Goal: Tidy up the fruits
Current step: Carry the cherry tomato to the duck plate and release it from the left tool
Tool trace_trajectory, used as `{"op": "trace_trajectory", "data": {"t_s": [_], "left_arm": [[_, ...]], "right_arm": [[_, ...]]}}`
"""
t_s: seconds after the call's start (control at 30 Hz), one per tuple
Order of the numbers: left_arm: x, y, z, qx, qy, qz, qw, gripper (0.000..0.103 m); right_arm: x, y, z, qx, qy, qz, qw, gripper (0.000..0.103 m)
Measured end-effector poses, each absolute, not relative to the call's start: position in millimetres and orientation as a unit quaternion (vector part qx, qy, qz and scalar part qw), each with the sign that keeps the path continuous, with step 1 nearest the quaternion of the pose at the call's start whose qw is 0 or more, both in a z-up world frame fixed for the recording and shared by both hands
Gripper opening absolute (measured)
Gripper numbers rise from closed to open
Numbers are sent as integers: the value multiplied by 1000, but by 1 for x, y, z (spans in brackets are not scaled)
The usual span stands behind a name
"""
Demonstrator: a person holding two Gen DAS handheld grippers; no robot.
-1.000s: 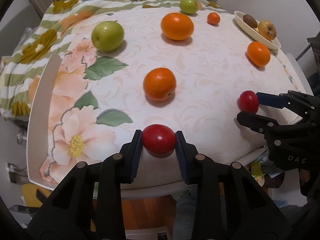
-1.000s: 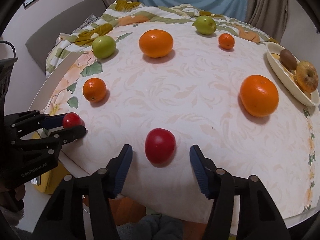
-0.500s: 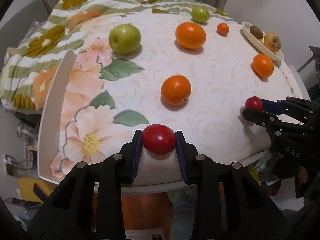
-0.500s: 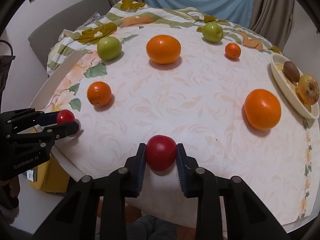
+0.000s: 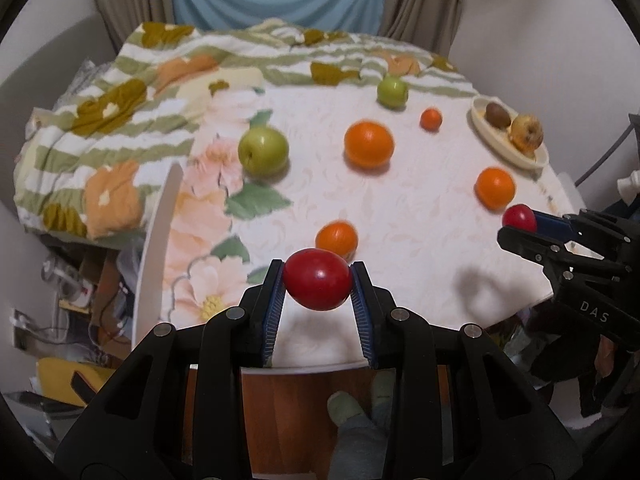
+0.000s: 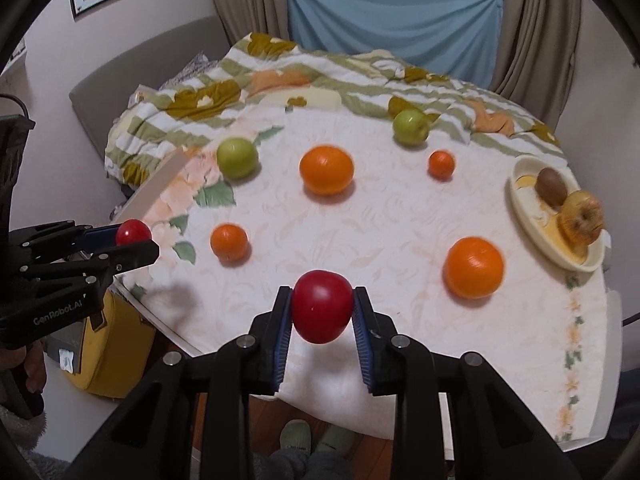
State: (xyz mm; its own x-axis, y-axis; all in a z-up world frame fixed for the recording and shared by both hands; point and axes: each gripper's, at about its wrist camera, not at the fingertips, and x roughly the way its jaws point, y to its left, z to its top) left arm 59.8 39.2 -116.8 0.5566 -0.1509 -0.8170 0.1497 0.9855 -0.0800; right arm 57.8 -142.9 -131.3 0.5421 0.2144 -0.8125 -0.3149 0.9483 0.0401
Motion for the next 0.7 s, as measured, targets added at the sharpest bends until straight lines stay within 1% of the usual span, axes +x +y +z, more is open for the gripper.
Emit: {"op": "trace_trajectory", "data": {"t_s": [0.4,0.7], "left_arm": [[72,4,-64,-1,418,-91,904,40],[103,-58,-35,-14,389,-96,916,40]], "right_arm": [[57,-195,-70,-30,408,116,905,27],[77,-265,-44,-26,381,105,918,27]]}}
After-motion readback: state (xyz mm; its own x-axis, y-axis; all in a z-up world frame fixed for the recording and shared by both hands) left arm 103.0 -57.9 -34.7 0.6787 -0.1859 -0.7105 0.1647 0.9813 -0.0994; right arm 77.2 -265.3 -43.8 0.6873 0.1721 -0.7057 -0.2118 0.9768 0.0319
